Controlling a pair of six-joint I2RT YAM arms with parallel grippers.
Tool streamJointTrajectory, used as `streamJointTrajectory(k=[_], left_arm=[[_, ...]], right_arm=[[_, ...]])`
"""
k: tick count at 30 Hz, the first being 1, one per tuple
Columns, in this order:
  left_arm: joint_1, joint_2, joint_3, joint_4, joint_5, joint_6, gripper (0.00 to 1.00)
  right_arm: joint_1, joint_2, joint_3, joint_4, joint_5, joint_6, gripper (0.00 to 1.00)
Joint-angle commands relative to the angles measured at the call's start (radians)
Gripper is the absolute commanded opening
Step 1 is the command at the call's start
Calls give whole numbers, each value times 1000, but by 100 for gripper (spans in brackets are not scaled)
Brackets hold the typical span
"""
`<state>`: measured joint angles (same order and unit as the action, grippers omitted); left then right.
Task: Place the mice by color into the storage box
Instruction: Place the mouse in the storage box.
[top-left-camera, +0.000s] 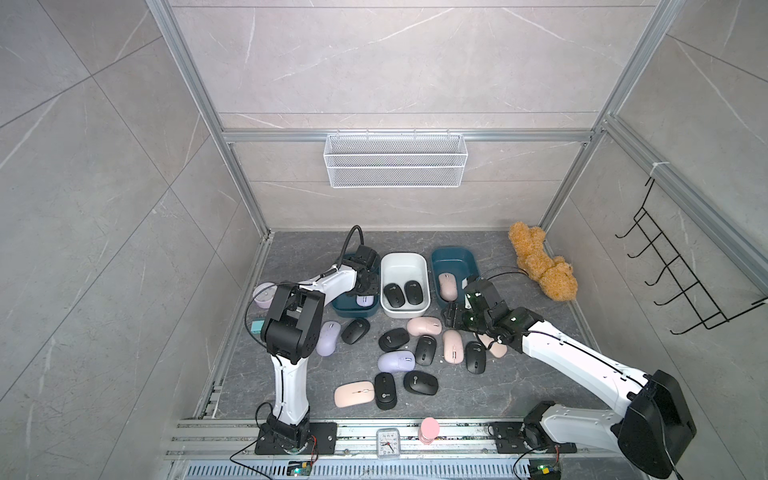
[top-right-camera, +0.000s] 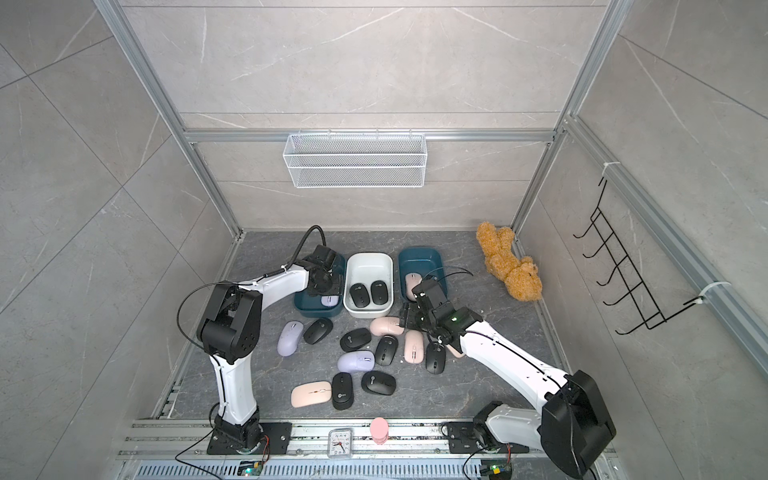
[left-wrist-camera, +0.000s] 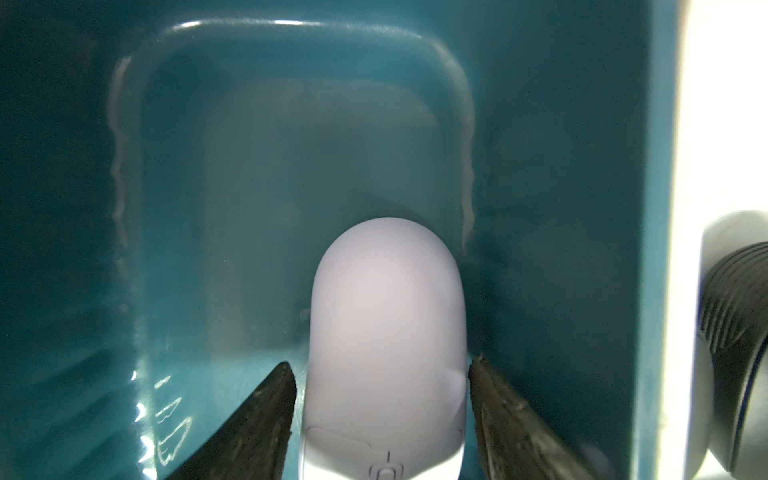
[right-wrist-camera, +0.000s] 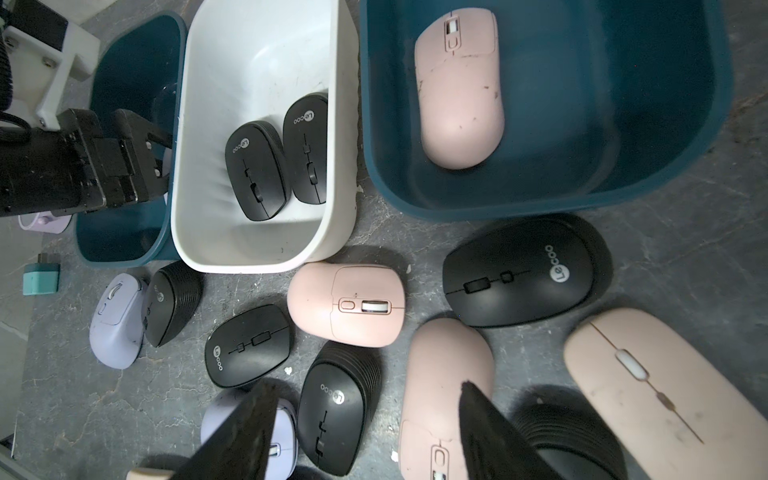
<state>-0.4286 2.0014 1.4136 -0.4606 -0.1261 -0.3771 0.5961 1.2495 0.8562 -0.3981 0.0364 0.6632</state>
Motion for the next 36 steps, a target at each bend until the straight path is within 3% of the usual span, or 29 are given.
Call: streamJointTrajectory(k=[1,15,29,36], left_arm=[[0,-43,24,-17,-12,4,69],[1,-388,-35,-61,-99,36,69],[1,-881,-451,-232,-249,-49,70],[2,-978,-621,-249,-253,-131,72]], right_arm=[[-2,-5,-5,5,-3,17,71],[-1,-48,-2,-12,-9,24,71],[-1,-19,-6,22,-23,24,71],[-1,22,-2,62,-61,38,71]])
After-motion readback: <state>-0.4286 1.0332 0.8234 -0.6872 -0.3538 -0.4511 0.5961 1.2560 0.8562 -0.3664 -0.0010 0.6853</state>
